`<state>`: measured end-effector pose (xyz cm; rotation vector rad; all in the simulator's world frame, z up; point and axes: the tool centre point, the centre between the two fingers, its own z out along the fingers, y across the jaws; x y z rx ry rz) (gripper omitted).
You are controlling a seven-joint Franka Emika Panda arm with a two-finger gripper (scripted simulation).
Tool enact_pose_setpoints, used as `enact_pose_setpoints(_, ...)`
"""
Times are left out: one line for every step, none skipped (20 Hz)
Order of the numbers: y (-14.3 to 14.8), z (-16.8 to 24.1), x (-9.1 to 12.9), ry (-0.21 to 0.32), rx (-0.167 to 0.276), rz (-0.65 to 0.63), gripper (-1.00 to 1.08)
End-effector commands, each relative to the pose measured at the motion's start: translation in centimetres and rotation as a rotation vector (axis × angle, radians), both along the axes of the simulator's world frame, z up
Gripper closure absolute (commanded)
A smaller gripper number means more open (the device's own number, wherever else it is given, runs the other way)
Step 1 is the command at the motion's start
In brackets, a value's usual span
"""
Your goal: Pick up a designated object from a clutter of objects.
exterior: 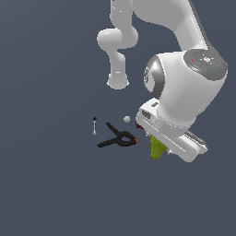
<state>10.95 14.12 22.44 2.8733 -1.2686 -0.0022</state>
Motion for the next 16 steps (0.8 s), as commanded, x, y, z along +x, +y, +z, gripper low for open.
enact_pose_setpoints(-0.3,3.0,0.4,-0.001,0.0,0.0,1.08)
enact_pose_setpoints(-0.5,4.1,0.5,-0.001,0.0,0.0,1.08)
enact_pose_setpoints(-0.6,5.2,0.7,-0.001,0.0,0.0,1.08)
enact_pose_setpoints(-0.7,6.2,0.8,-0.001,0.0,0.0,1.08)
enact_pose_setpoints(-0.8,7.1,0.9,-0.001,0.0,0.0,1.08)
enact_pose_setpoints(-0.9,7.9,1.1,-0.001,0.0,0.0,1.08)
enact_pose_setpoints(-1.0,8.7,1.2,-0.001,0.0,0.0,1.08)
enact_pose_setpoints(-1.0,9.5,1.3,-0.001,0.0,0.0,1.08)
enact_pose_setpoints(-1.1,10.1,1.4,-0.001,0.0,0.0,1.08)
enact_pose_setpoints(-1.2,10.7,1.6,-0.001,0.0,0.0,1.08)
enact_pose_setpoints(-1.2,11.3,1.7,-0.001,0.0,0.0,1.08)
enact_pose_setpoints(-1.3,11.8,1.8,-0.001,0.0,0.0,1.08)
enact_pose_setpoints(-1.3,12.2,1.8,-0.001,0.0,0.0,1.08)
enact_pose_setpoints(-1.4,12.6,1.9,-0.001,0.0,0.0,1.08)
enact_pose_setpoints(-1.4,12.9,2.0,-0.001,0.0,0.0,1.08)
enact_pose_setpoints(-1.4,13.2,2.0,-0.001,0.0,0.0,1.08)
